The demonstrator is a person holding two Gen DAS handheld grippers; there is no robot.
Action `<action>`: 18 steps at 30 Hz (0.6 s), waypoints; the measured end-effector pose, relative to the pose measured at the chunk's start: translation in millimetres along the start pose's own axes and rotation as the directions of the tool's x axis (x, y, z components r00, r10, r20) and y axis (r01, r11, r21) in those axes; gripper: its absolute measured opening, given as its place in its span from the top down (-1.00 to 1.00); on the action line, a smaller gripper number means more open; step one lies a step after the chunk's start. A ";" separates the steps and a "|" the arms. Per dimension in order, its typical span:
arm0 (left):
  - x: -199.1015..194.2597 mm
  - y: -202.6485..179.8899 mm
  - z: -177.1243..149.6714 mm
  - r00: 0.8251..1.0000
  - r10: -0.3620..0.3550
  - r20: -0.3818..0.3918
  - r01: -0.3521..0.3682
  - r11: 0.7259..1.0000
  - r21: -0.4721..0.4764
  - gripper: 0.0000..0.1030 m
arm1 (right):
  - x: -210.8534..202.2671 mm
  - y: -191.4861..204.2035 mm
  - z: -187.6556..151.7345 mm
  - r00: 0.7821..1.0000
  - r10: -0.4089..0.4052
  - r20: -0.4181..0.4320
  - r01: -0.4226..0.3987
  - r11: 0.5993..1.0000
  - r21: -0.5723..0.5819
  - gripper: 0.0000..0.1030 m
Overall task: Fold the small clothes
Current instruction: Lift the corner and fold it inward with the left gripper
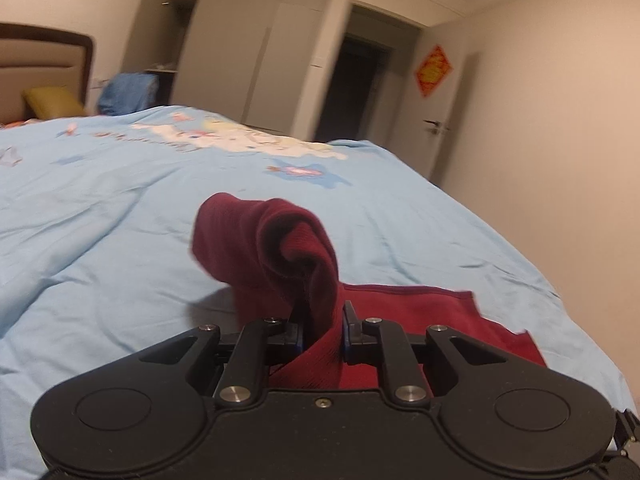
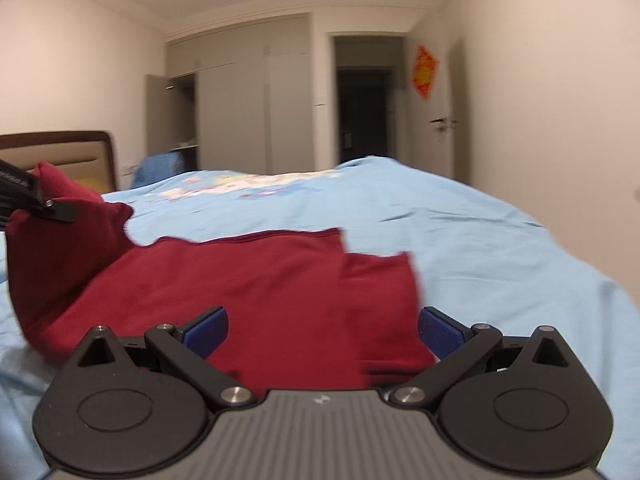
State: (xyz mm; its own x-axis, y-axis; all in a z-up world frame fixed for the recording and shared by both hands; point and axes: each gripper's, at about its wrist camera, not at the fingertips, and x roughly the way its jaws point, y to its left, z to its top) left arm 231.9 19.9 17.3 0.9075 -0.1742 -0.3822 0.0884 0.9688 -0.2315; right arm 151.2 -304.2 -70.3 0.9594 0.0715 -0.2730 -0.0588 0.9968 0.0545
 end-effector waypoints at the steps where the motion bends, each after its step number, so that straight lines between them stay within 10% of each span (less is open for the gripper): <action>1: 2.4 -10.1 0.1 1.000 -0.019 -0.006 0.019 1.000 0.021 0.67 | -3.2 -8.2 -1.0 1.000 -0.028 0.007 0.028 0.999 0.017 -1.00; 18: 32.5 -97.8 -51.4 0.978 -0.133 -0.161 0.171 0.954 0.247 0.47 | -1.9 -59.9 -21.8 0.997 -0.076 -0.035 0.082 0.974 0.210 -1.00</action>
State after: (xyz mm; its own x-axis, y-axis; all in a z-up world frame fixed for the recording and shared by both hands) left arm 231.6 -89.5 -18.5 0.8096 -0.3279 -0.4869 0.3406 0.9379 -0.0654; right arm 146.9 -363.3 -94.0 0.9507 -0.0030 -0.3100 0.0788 0.9694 0.2324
